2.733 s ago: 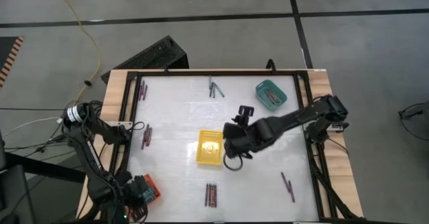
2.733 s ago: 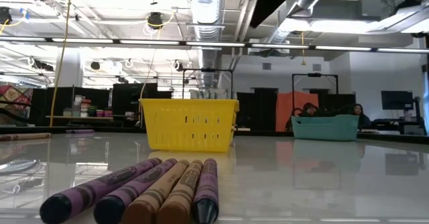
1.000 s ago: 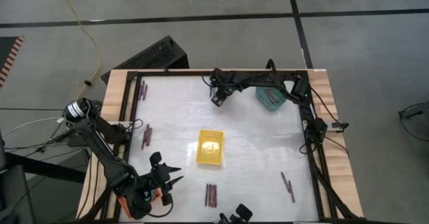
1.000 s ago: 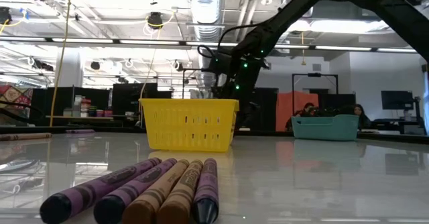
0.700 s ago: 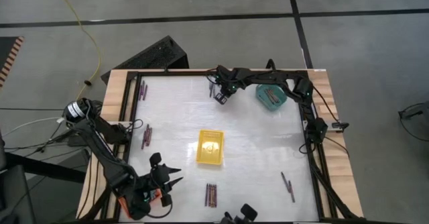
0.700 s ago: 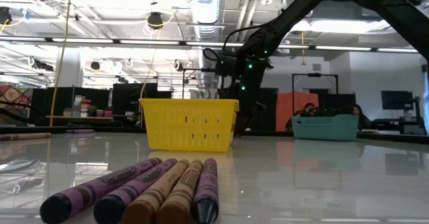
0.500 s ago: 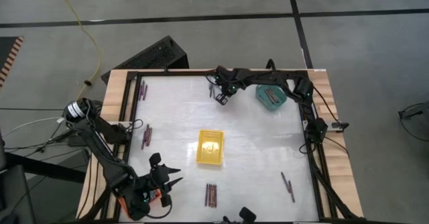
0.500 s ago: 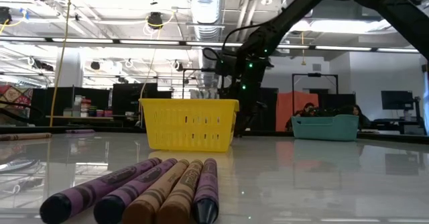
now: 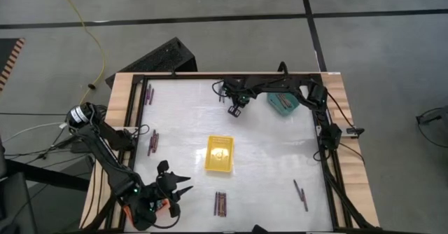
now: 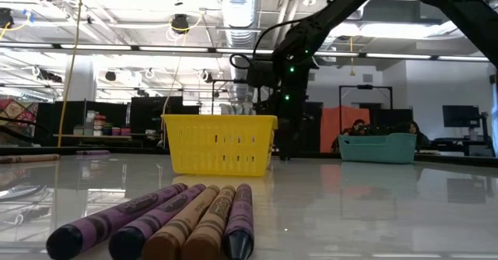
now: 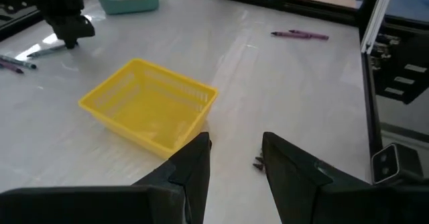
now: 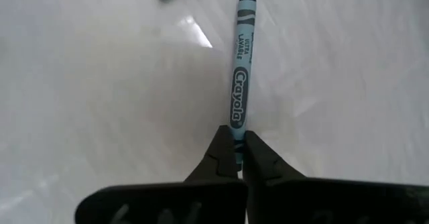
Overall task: Sort crayons
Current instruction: Put the dark blue crayon into the orange basket
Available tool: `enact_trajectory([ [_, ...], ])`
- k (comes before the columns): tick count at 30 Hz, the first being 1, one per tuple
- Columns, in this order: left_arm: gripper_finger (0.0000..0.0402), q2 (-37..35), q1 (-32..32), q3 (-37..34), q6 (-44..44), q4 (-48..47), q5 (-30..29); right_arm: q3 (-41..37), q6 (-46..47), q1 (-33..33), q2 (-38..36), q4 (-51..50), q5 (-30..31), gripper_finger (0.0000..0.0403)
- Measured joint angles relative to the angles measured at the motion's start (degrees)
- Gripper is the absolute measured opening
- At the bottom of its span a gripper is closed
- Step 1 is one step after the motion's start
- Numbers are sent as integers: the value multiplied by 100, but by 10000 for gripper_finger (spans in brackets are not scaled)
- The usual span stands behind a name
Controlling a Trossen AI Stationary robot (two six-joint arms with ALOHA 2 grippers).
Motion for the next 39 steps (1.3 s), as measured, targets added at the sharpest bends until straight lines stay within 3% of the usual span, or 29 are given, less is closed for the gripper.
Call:
enact_trajectory([
  [5, 125, 2, 26, 0, 230, 157, -80, -21, -14, 157, -479, -133, 10, 0],
  [13, 125, 2, 130, 0, 471, 209, -323, -8, 10, 722, -1566, -568, 531, 0],
  [22, 125, 2, 164, 0, 1436, 1023, -2045, 1, 8, 1678, -2795, -651, 625, 0],
  [26, 125, 2, 196, 0, 2142, 1597, -2402, 1, 150, 2202, -3189, -642, 617, 0],
  [29, 125, 2, 310, 0, 2923, 2295, -2210, 1, 248, 2665, -3415, -618, 603, 0],
  [35, 125, 2, 634, 0, 5546, 4716, -275, 3, 394, 3706, -3652, -227, 625, 0],
  [39, 125, 2, 737, 0, 6877, 5832, 207, 3, 364, 4447, -3677, 180, 813, 0],
])
